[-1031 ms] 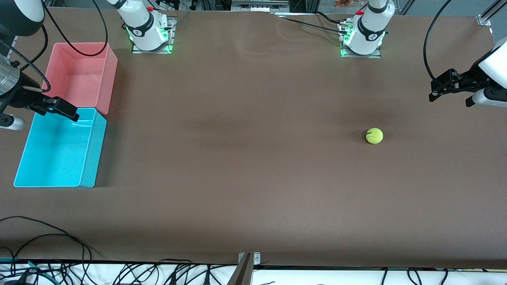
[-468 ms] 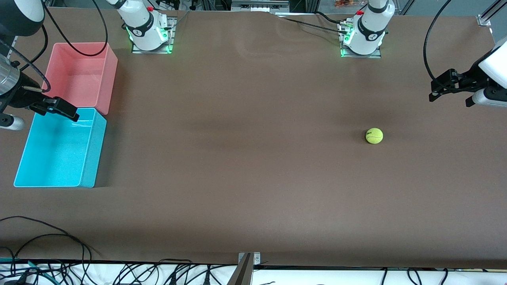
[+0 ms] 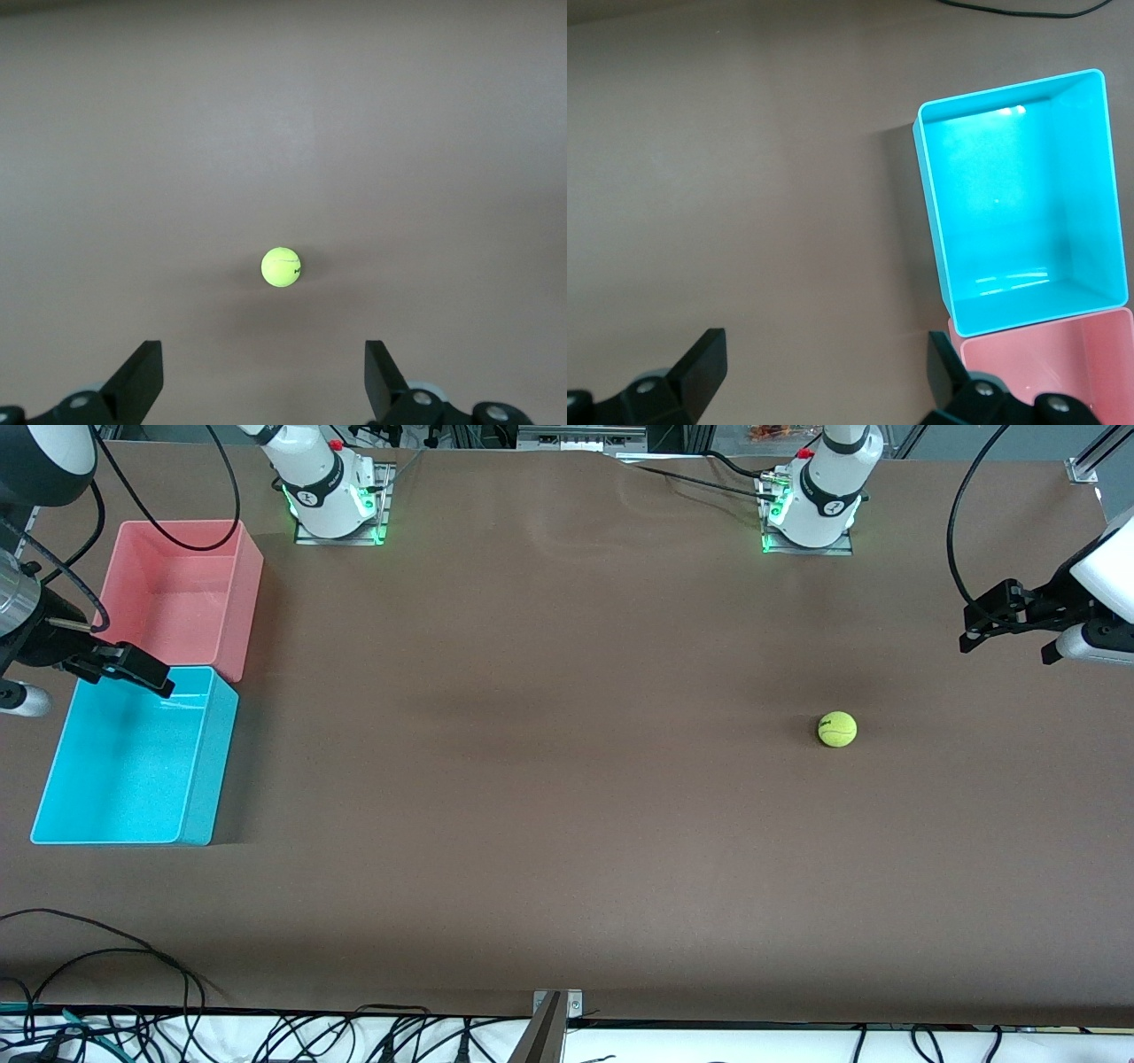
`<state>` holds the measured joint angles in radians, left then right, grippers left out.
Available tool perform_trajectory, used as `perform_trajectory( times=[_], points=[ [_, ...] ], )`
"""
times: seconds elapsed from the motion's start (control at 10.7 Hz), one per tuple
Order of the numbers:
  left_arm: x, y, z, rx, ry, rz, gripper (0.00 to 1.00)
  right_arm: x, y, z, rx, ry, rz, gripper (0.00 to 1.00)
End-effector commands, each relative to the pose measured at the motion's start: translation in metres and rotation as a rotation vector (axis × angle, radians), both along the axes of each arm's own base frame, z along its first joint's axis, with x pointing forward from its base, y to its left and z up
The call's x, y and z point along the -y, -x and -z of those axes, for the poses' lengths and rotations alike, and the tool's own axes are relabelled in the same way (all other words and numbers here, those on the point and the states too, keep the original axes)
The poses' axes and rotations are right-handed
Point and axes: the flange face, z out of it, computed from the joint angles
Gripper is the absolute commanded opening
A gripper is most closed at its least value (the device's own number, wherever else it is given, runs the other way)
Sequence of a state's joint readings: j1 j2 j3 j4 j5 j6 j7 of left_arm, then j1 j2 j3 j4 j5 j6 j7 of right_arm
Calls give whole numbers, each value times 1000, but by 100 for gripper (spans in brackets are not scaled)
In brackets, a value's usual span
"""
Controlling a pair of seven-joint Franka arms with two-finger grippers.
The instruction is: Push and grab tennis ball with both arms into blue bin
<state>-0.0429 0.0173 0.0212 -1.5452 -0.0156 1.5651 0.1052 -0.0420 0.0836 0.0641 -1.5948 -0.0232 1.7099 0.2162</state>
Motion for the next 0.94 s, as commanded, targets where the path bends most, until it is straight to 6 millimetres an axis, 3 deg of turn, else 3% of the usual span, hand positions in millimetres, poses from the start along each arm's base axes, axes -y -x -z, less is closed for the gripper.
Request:
perform_trajectory(
  times=[0.0, 0.84],
  points=[
    [3, -2, -6, -2, -16, 2, 100, 20, -4, -2, 2, 3, 17, 100],
    [6, -2, -7, -1, -16, 6, 100, 21, -10, 10, -15, 1, 22, 100]
  ],
)
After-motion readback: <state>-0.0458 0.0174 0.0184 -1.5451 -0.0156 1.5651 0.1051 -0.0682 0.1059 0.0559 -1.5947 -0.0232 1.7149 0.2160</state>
